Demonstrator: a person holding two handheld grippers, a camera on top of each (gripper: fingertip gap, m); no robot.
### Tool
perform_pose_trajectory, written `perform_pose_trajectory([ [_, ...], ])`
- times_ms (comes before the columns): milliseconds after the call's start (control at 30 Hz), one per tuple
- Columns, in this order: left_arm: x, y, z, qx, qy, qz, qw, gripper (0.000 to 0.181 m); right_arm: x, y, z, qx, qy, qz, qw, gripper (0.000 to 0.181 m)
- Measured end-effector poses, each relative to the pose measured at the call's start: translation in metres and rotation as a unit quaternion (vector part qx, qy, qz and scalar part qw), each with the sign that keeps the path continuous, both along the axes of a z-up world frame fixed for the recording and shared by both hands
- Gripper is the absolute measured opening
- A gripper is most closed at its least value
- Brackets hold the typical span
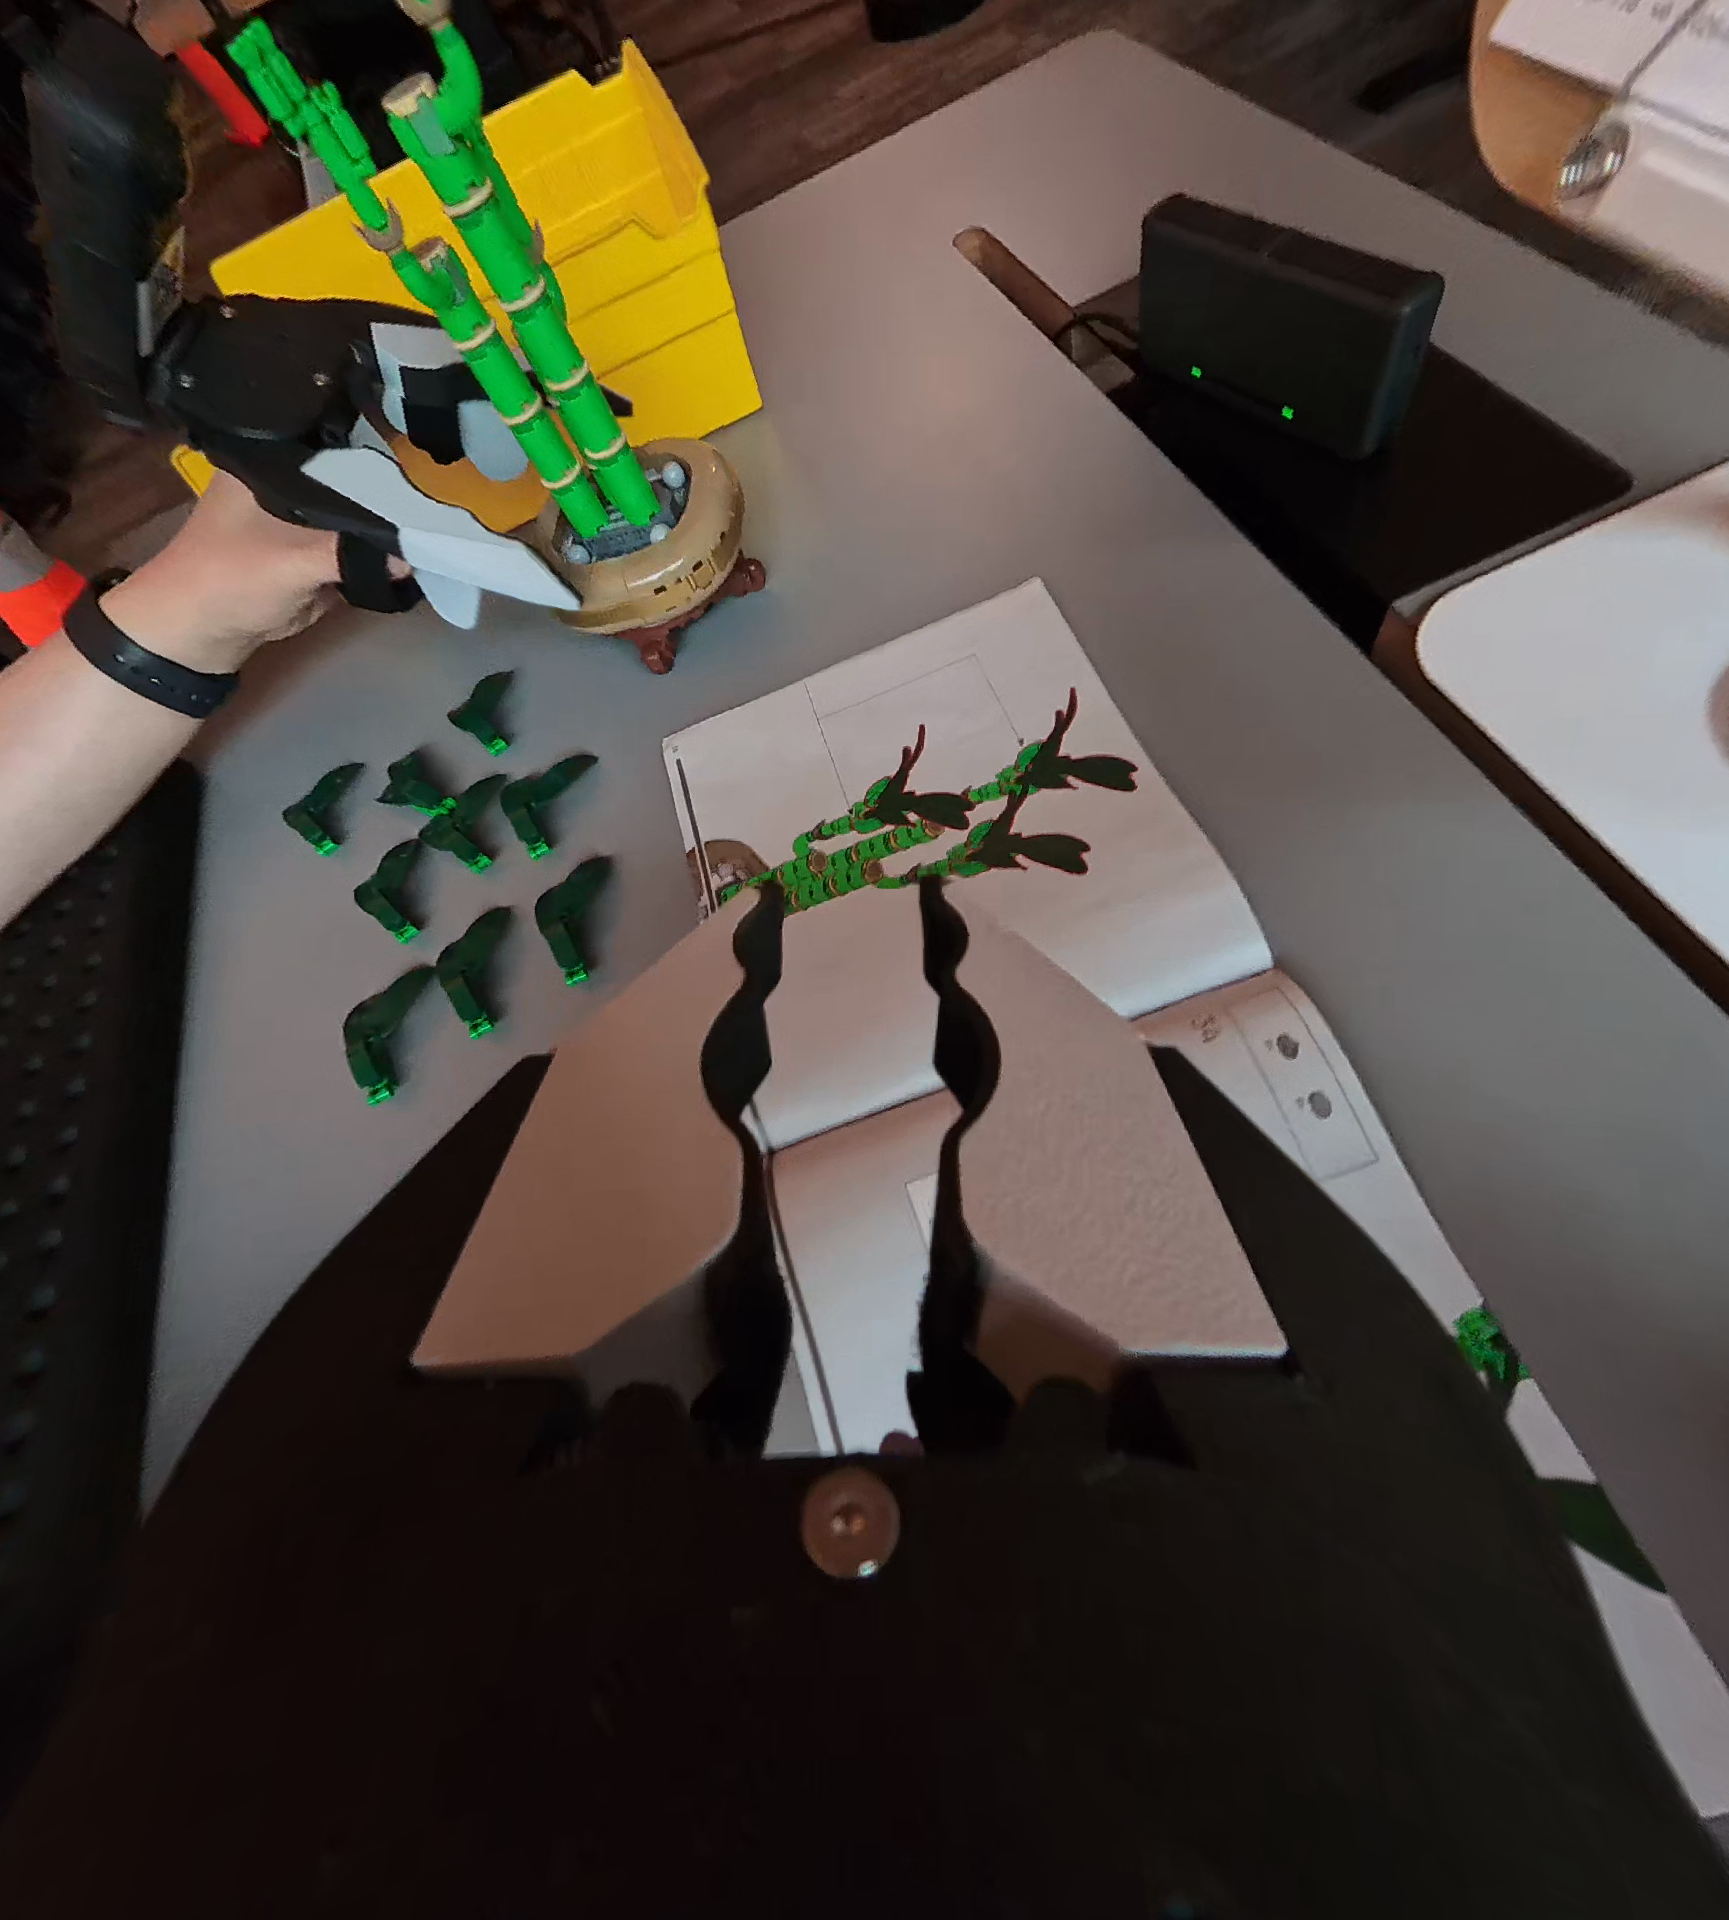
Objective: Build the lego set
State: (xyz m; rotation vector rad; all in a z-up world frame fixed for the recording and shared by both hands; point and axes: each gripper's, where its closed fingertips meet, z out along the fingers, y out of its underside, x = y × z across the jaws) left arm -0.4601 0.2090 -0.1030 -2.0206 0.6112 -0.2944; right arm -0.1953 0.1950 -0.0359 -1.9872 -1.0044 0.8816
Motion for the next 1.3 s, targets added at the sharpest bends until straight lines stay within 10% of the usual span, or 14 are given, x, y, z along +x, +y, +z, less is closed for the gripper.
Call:
perform_pose_trajectory([
  [600, -0.007, -0.010, 0.073, 0.173, -0.050, 0.046, 0.983, 0.114, -0.066, -0.004, -0.060, 0.184, -0.220, 0.084, 0.954, 0.035],
  [967, -0.025, -0.023, 0.110, 0.260, -0.097, 0.065, 0.958, 0.097, -0.068, -0.028, 0.052, 0.298, -0.102, 0.009, 0.949, 0.056],
  [1300, 0.007, -0.019, 0.082, 0.223, -0.071, 0.004, 0.972, 0.063, -0.044, -0.035, -0.058, 0.225, -0.156, -0.055, 0.960, 0.036],
])
